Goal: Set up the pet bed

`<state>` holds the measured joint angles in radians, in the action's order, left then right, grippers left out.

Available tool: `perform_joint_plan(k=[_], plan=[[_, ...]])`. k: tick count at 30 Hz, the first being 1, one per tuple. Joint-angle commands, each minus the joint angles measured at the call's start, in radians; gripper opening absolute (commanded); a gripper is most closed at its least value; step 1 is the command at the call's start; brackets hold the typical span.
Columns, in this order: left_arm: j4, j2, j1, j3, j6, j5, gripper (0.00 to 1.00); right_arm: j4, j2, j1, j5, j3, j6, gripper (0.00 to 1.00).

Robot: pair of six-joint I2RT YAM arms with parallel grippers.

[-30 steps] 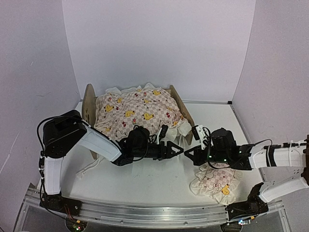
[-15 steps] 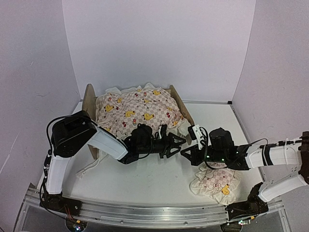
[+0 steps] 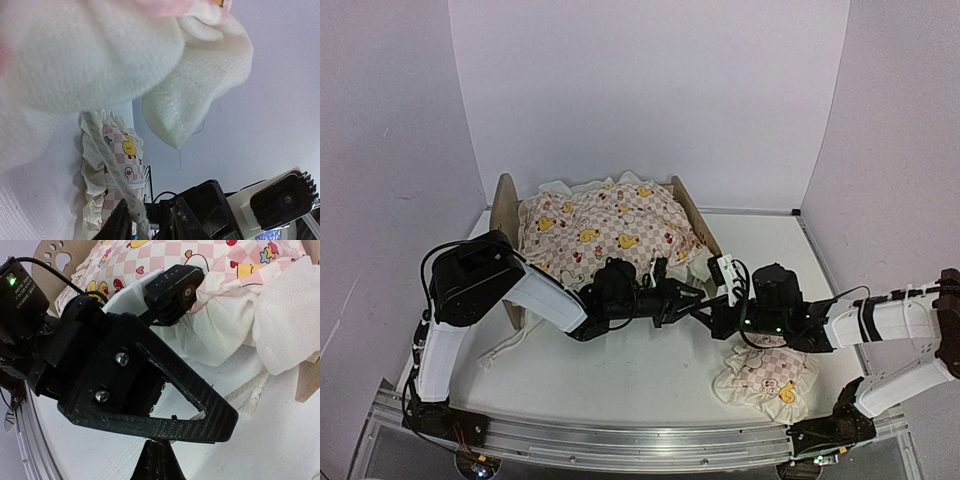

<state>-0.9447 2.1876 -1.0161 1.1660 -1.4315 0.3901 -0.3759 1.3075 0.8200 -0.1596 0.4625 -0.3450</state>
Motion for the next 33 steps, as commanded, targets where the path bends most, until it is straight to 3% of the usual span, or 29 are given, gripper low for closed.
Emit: perform_joint_plan(k=[1, 5, 8, 11, 13, 15, 20, 24, 33], plan=[[0.1, 0.036, -0.004, -0.013, -0.036, 0.034, 0.19, -0.064, -0.001, 0.016, -0.017, 0.043, -0.012, 0.0], [0.099, 0.004, 0.008, -0.033, 0.033, 0.014, 0.01, 0.015, -0.008, 0.016, 0.011, 0.071, -0.048, 0.0], [0.111, -0.035, 0.022, -0.05, 0.12, -0.014, 0.0, 0.16, -0.078, 0.015, 0.09, 0.044, -0.138, 0.36], [0.153, -0.068, 0.037, -0.06, 0.188, -0.045, 0.0, 0.199, -0.165, 0.013, 0.212, -0.042, -0.245, 0.59], [0.167, -0.072, 0.039, -0.058, 0.212, -0.051, 0.0, 0.201, -0.162, 0.004, 0.269, -0.055, -0.274, 0.66], [0.183, -0.068, 0.043, -0.048, 0.223, -0.045, 0.0, 0.224, -0.093, -0.024, 0.33, -0.022, -0.295, 0.66], [0.212, -0.086, 0.056, -0.054, 0.267, -0.074, 0.0, 0.213, 0.183, -0.106, 0.281, 0.129, -0.266, 0.5], [0.225, -0.099, 0.063, -0.056, 0.287, -0.088, 0.0, 0.054, 0.322, -0.101, 0.268, 0.168, -0.209, 0.5], [0.23, -0.092, 0.066, -0.058, 0.274, -0.072, 0.0, -0.107, 0.481, -0.055, 0.389, 0.222, -0.189, 0.52]])
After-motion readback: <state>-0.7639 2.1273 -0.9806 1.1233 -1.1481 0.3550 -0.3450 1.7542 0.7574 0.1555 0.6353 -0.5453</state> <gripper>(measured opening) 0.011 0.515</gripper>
